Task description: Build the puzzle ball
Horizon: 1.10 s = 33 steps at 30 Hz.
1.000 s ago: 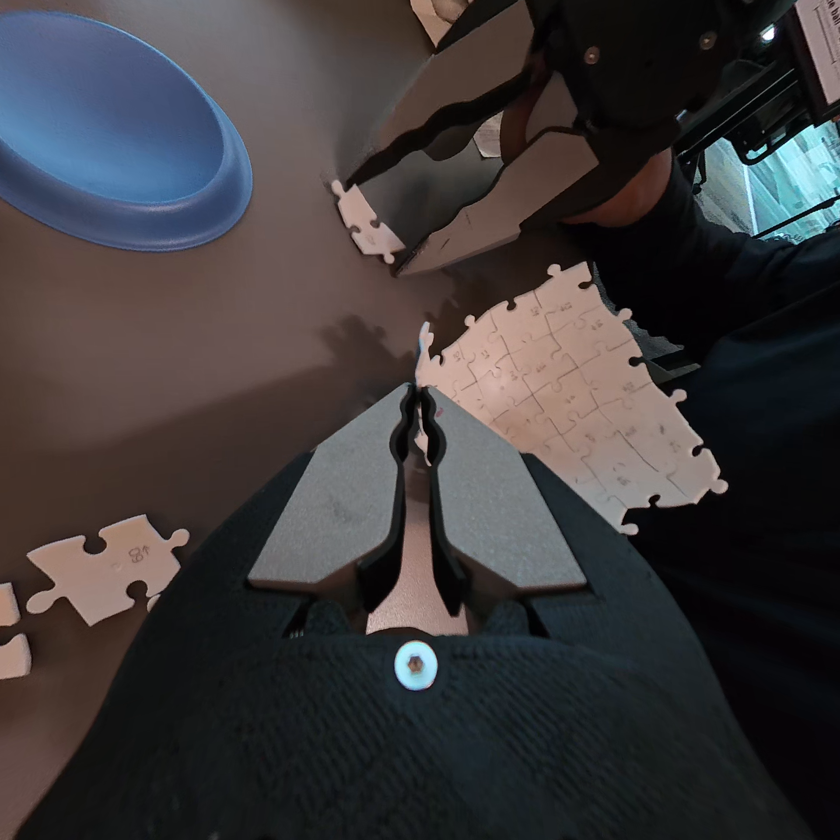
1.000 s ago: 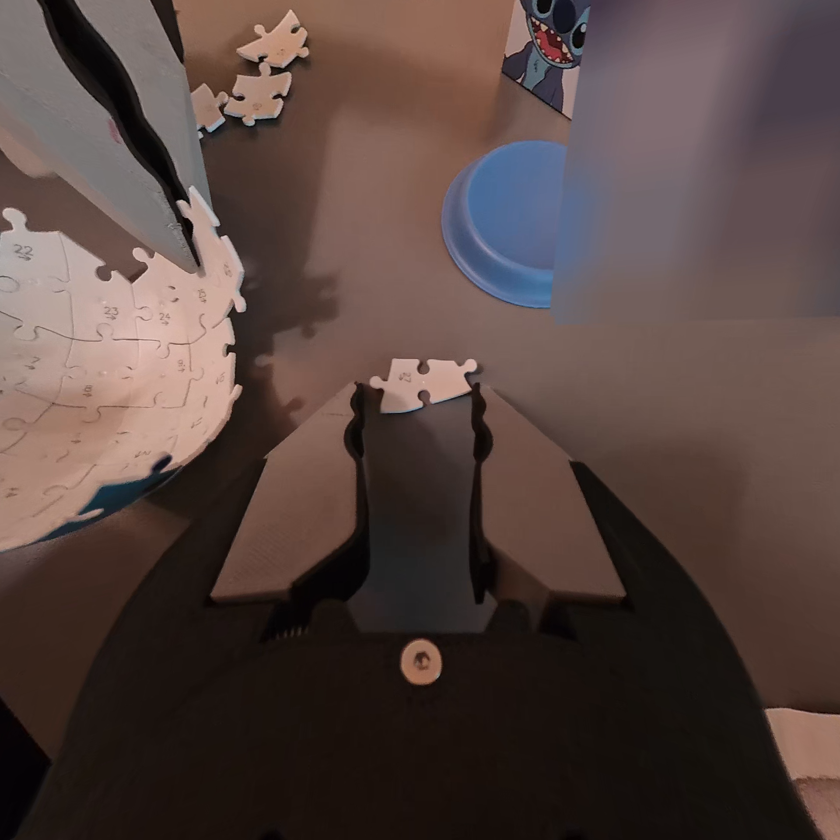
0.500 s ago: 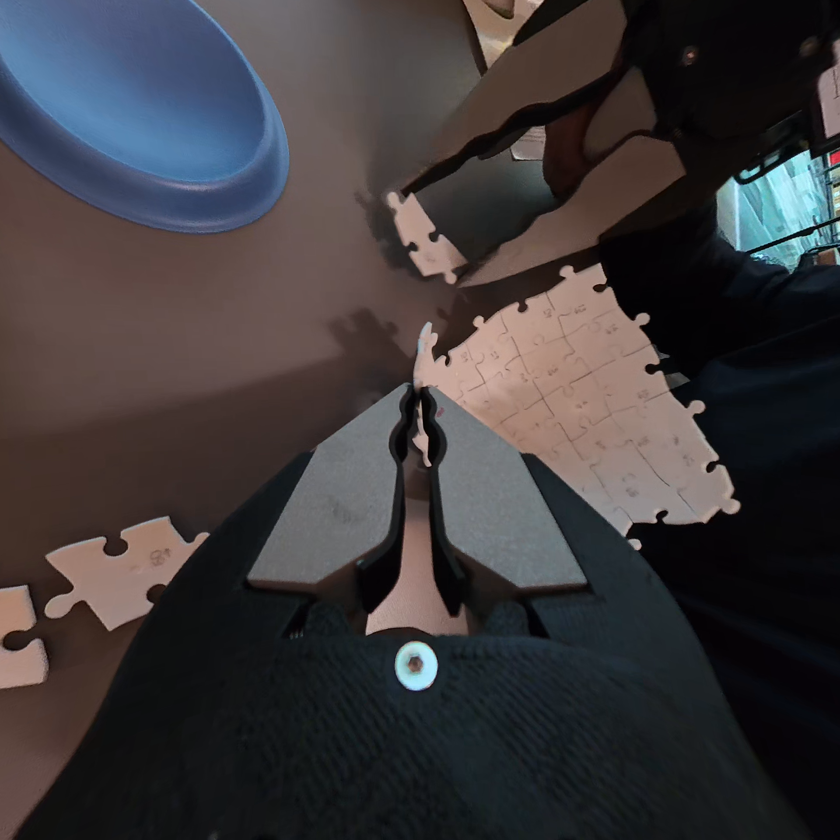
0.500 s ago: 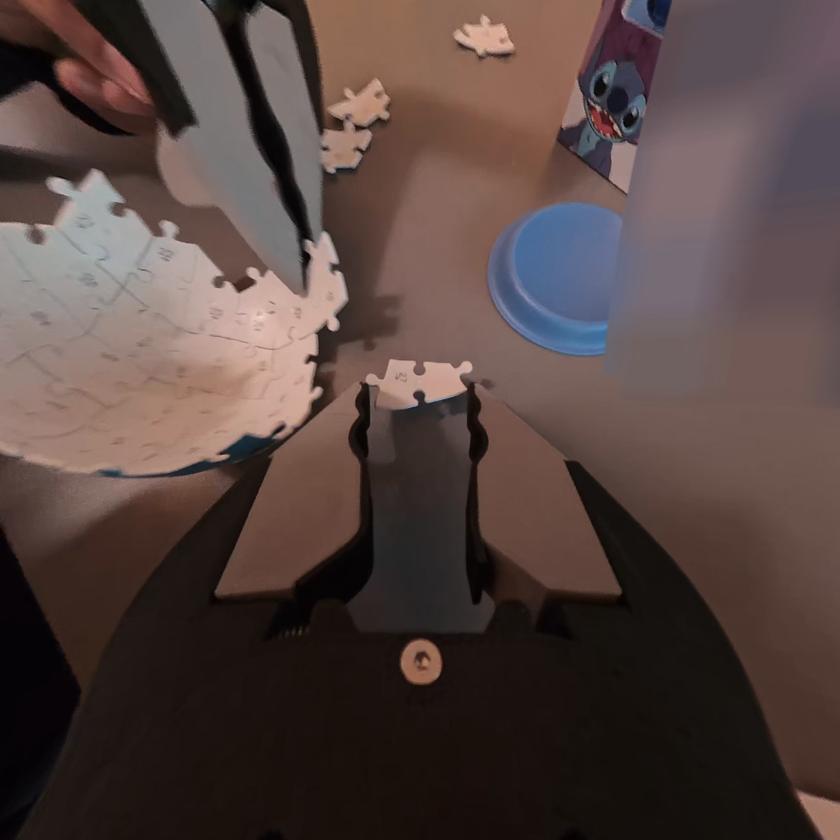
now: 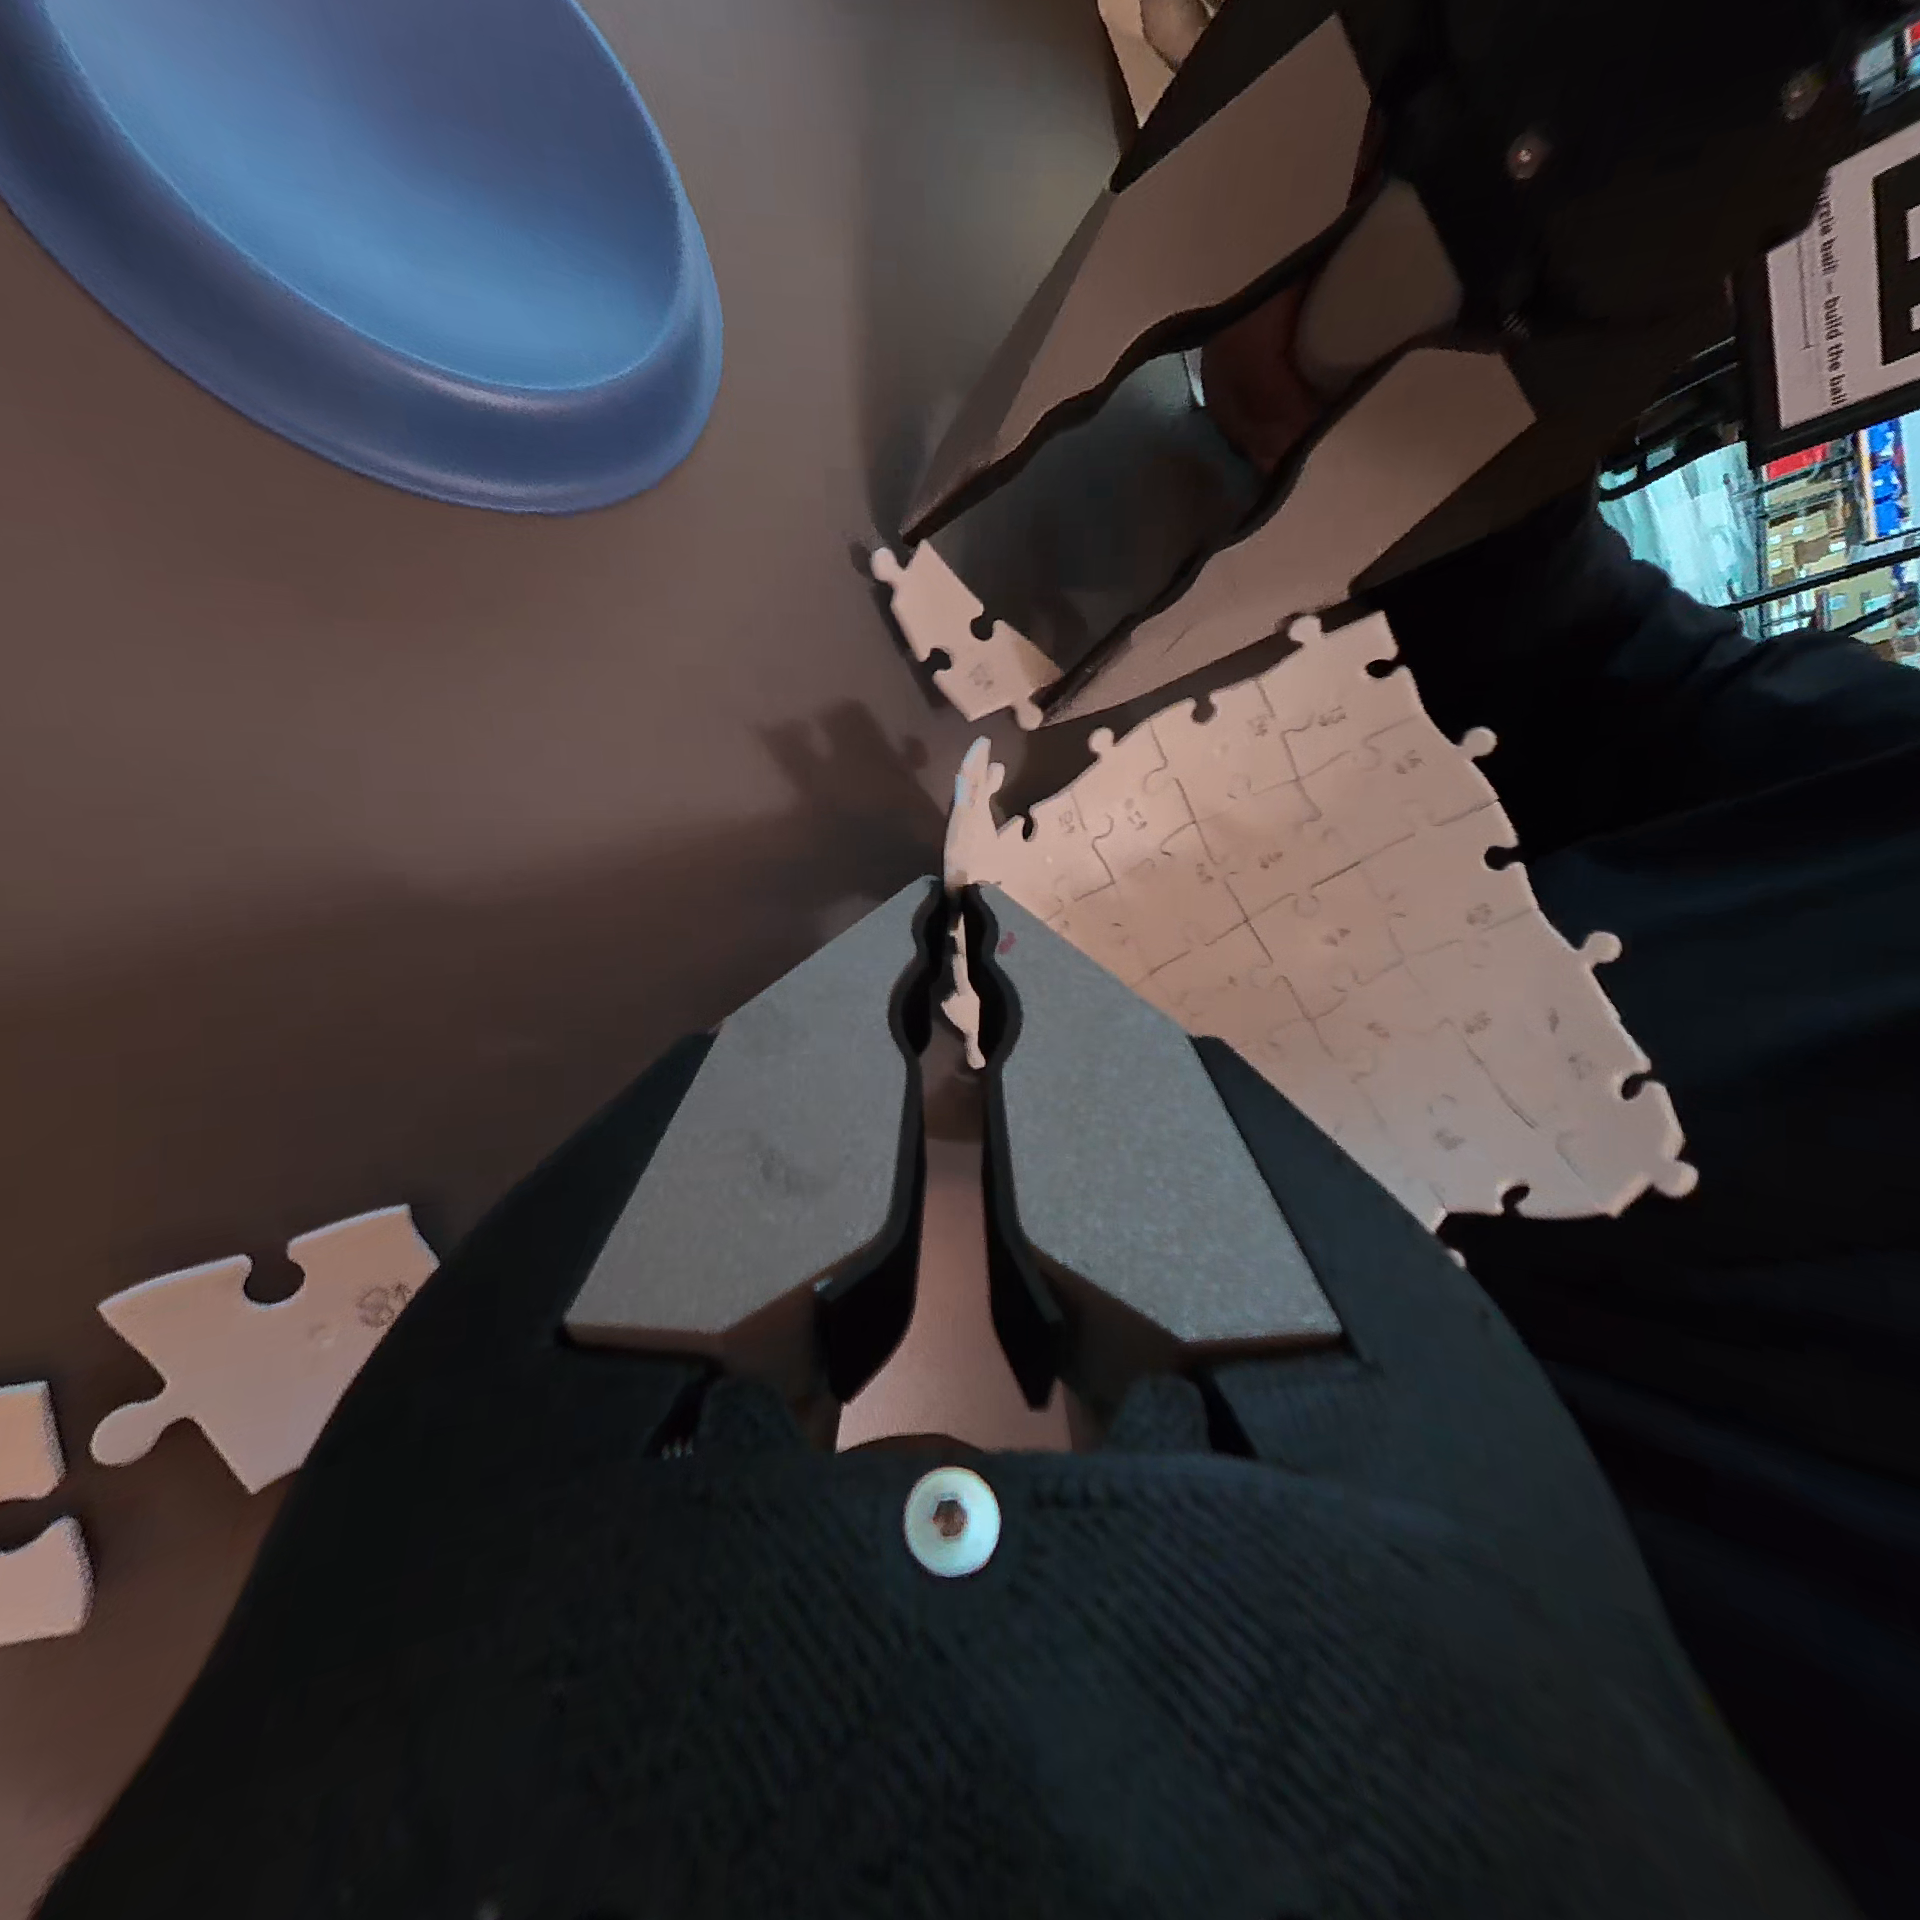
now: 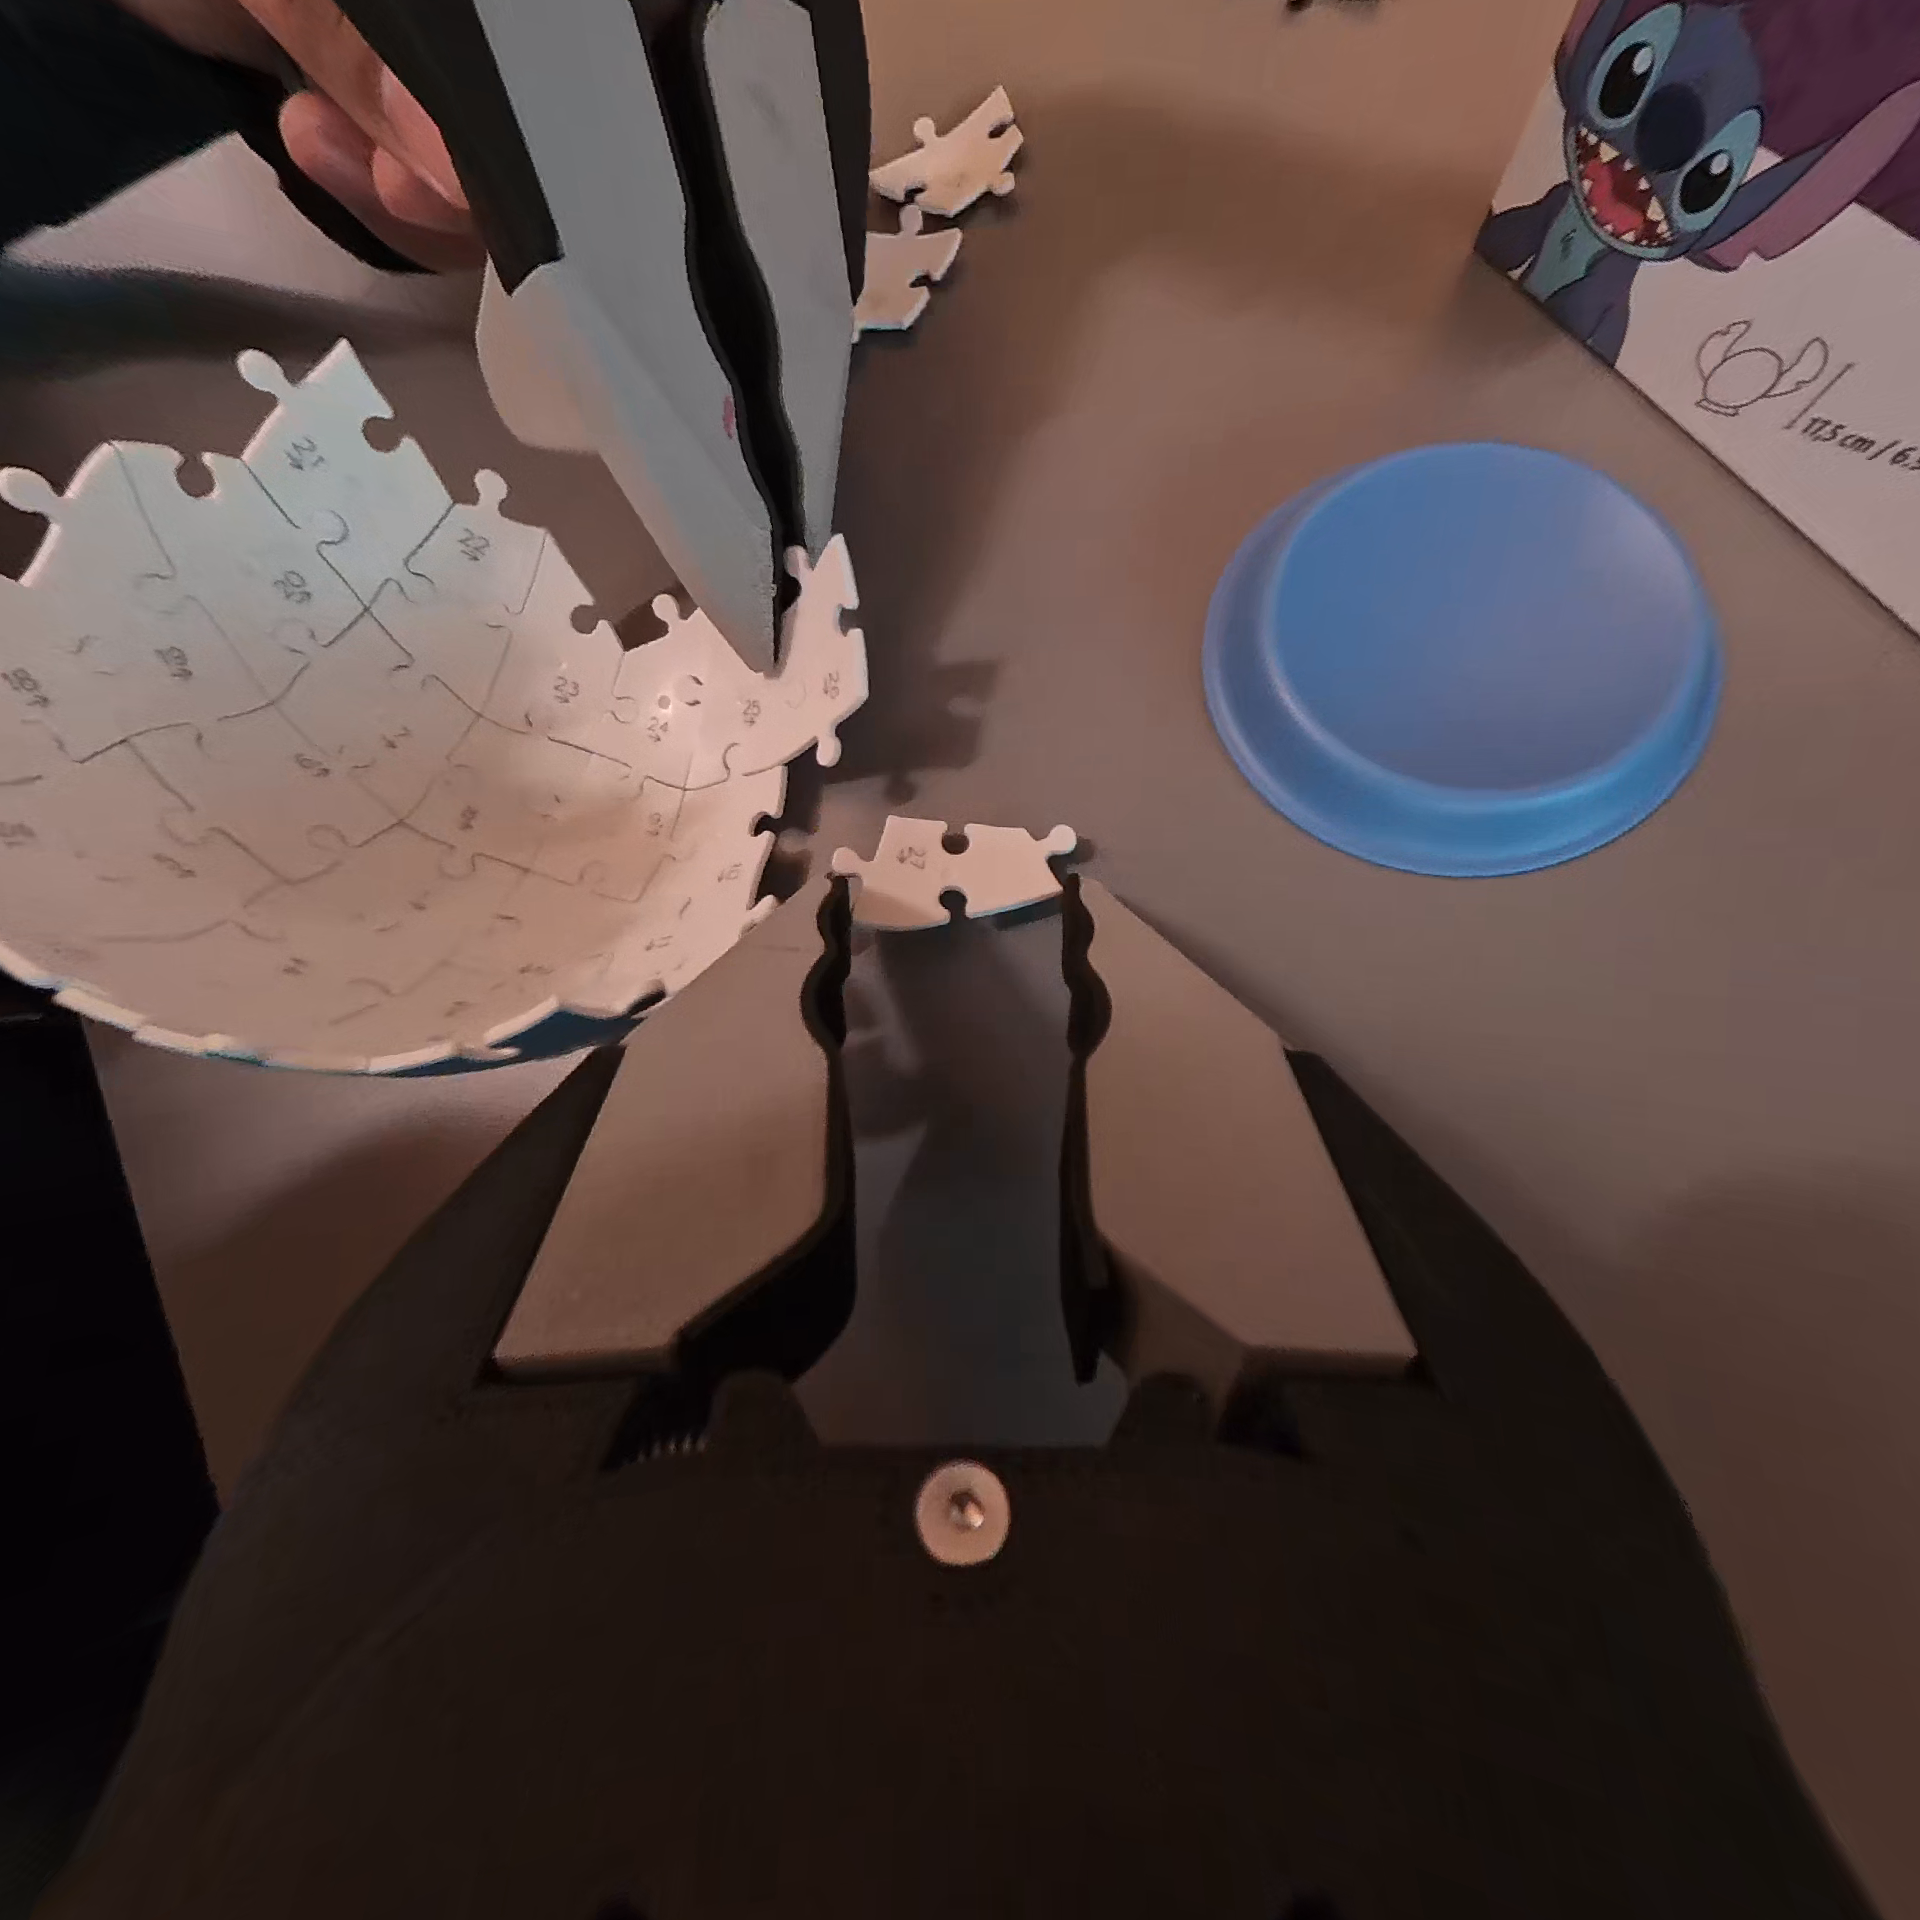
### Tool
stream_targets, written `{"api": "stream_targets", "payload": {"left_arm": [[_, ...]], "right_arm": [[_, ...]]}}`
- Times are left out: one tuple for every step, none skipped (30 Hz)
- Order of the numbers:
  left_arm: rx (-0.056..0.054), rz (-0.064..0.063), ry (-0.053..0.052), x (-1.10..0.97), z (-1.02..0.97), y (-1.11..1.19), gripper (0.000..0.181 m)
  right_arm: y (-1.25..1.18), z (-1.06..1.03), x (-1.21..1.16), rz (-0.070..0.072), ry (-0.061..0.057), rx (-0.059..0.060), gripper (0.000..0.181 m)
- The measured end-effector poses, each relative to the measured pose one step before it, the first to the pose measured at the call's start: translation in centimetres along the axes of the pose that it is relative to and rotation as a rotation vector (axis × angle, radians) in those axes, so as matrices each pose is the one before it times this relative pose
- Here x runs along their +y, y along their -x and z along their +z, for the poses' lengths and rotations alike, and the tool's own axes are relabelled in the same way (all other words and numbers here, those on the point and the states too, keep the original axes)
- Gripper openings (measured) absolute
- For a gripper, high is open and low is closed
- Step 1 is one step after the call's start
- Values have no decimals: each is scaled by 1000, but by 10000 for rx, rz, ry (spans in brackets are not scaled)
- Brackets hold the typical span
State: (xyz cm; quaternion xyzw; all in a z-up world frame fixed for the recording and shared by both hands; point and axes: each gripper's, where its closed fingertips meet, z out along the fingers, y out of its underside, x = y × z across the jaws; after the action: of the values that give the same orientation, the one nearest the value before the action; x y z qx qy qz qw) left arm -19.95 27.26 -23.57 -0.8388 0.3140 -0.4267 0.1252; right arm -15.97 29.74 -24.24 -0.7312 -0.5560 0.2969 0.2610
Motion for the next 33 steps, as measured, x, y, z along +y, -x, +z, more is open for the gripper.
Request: {"api": "stream_targets", "payload": {"left_arm": [[22,-45,61,-13,36,61,0],[21,-51,81,-3,36,56,0],[19,-47,85,10,33,55,0],[33,-63,80,4,16,9,0],[39,-79,97,10,1,1,0],[42,-73,108,11,-27,-19,0],[30,-76,75,-44,-46,-24,0],[-2,-69,71,-27,-26,9,0],[-45,-35,108,67,1,76,0],[-35,-27,103,67,16,82,0],[4,-60,49,18,8,30,0],[12,-47,26,20,-1,18,0],[6,-31,6,4,10,19,0],[16,-25,-23,-9,-8,-15,0],[26,-13,-42,-21,8,-32,0],[31,0,-26,21,9,-52,0],[27,1,-11,45,21,-54,0],[16,4,-8,48,36,-51,0],[17,27,-4,46,26,-83,0],[11,41,6,30,29,-87,0],[-23,52,17,32,19,-67,0],[-70,86,15,-7,2,-14,0],[-77,111,22,-18,2,-27,0],[-63,100,25,-32,-5,-40,0],[-63,95,36,-23,5,-30,0],[-63,98,48,-11,0,-14,0],[-44,70,41,-25,19,-12,0],[-23,50,22,-32,27,-16,0],[-13,47,15,-25,18,-28,0],[-9,47,15,-10,33,-28,0],[-7,44,8,-1,24,-31,0],[-15,40,-6,1,1,-34,0],[-22,41,0,22,-9,-26,0]], "right_arm": [[-114,66,29,-42,54,109,38],[-113,-6,-28,-13,10,81,38],[-79,-67,-138,40,-67,19,38],[-7,-129,-251,94,-144,-70,38],[100,-189,-325,141,-189,-184,38],[217,-195,-385,150,-207,-276,38],[338,-181,-399,102,-195,-329,38],[435,-104,-367,13,-147,-345,37],[401,-30,-252,-70,-48,-280,38],[130,33,-84,-124,82,-95,38],[-138,74,63,-161,189,55,38],[-266,75,120,-143,231,108,38],[-171,76,128,-111,225,8,38],[65,73,110,-81,198,-166,38],[193,72,82,-51,172,-276,38],[87,79,83,10,144,-246,38],[-86,83,67,74,104,-186,38],[-114,91,123,118,99,-210,38],[-33,99,145,149,90,-279,38],[41,66,125,171,60,-309,39],[112,22,90,168,27,-305,40],[207,-20,60,132,-10,-295,41],[227,-57,33,87,-41,-246,41],[107,-102,-8,52,-58,-119,42],[-116,-159,4,21,-37,64,42],[-285,-230,21,-2,-9,198,41],[-348,-279,-28,12,-22,235,41],[-318,-271,-92,53,-54,190,40],[-169,-190,-55,73,-26,94,41],[-18,-56,25,37,33,4,41],[-47,71,80,1,77,40,41],[-132,175,157,-19,130,102,41],[-133,255,209,-30,165,108,41]]}}
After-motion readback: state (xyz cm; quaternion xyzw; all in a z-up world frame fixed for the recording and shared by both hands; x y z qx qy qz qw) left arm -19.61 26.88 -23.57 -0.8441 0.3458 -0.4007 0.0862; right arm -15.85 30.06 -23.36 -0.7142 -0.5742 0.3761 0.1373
